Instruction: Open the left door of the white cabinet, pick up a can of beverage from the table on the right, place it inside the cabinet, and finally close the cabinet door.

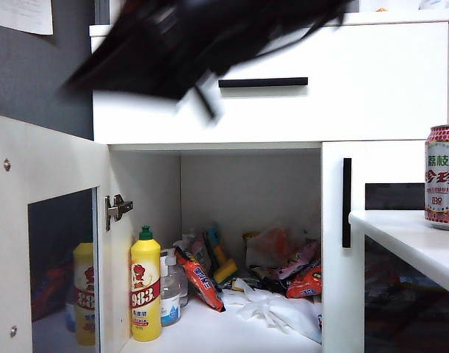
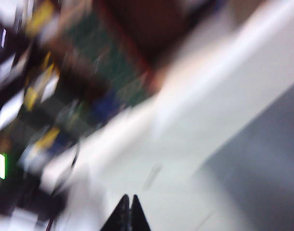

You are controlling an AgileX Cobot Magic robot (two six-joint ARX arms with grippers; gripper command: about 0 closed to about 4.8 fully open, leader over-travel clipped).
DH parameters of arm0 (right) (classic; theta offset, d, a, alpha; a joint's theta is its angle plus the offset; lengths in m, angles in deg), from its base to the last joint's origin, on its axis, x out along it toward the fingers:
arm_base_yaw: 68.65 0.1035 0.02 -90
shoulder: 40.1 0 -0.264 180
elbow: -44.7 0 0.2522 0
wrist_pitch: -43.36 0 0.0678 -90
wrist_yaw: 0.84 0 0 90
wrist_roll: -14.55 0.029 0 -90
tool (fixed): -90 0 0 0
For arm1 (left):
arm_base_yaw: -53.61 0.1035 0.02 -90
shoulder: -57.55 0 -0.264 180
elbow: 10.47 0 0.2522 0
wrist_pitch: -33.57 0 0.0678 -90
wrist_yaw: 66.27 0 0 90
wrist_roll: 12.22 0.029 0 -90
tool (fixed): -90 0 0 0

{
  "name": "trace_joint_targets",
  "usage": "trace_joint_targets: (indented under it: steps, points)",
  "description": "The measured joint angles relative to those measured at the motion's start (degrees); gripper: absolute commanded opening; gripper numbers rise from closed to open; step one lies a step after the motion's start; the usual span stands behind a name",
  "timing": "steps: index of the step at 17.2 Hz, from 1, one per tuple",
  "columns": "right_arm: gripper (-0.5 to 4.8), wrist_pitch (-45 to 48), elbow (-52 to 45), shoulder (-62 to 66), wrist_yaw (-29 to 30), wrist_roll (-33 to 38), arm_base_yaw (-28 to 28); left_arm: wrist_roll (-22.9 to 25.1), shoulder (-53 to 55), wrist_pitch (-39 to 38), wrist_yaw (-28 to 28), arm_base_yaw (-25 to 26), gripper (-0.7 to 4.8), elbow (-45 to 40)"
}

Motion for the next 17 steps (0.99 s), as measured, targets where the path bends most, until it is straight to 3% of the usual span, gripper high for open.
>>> trace_joint_targets:
  steps: [2, 4, 7, 8, 9, 10, 11, 12, 13, 14, 15, 16, 17]
  points:
    - [-0.02, -2.0, 2.9, -9.2, -0.8, -1.0, -8.2, 0.4, 3.2, 5.1, 0.5, 0.0, 0.55, 0.0]
    - [-0.02, -8.5, 3.4, -19.6, -6.1, -6.3, -15.2, 1.0, 10.5, 10.9, 0.2, 0.0, 2.33, 0.0]
    - [-0.01, -25.4, 3.4, -34.3, -15.2, -14.9, -23.5, -1.3, 22.2, 19.7, 0.0, 0.0, 2.57, 0.0]
    - [0.00, -32.2, 3.1, -38.9, -19.2, -17.6, -25.7, -2.1, 24.3, 22.7, 0.0, 0.0, 2.78, -0.1]
    - [0.11, -41.7, 2.6, -46.1, -25.6, -20.7, -28.2, -2.1, 27.6, 28.3, 0.1, 0.0, 3.33, 0.0]
    - [0.73, -44.4, 1.6, -49.6, -28.0, -21.3, -29.1, -1.8, 31.1, 30.8, 1.2, 0.0, 3.63, 0.0]
    - [1.79, -46.3, -0.7, -52.7, -29.9, -21.6, -30.2, -1.0, 34.0, 31.2, 2.8, 0.0, 3.75, 0.0]
    - [2.32, -48.5, -4.6, -56.2, -31.0, -21.6, -31.5, -0.8, 37.1, 30.7, 3.8, 0.0, 3.77, -0.1]
    - [2.52, -50.1, -8.8, -59.8, -31.5, -20.9, -32.2, -0.7, 41.0, 31.9, 4.1, 0.0, 3.83, 0.0]
    - [3.15, -49.9, -11.3, -62.0, -31.3, -20.3, -32.5, -0.7, 43.4, 32.3, 4.6, 0.0, 4.32, 0.0]
    - [4.32, -49.6, -14.2, -64.2, -31.8, -19.2, -32.6, -0.7, 45.7, 32.3, 6.4, 0.0, 4.79, -0.1]
    - [4.79, -50.0, -16.9, -65.2, -33.6, -17.5, -32.6, -0.5, 47.5, 33.6, 9.4, 0.0, 4.79, -0.1]
    - [4.79, -49.9, -18.1, -65.3, -34.5, -16.5, -32.6, -0.3, 48.5, 34.8, 10.2, 0.0, 4.79, -0.1]
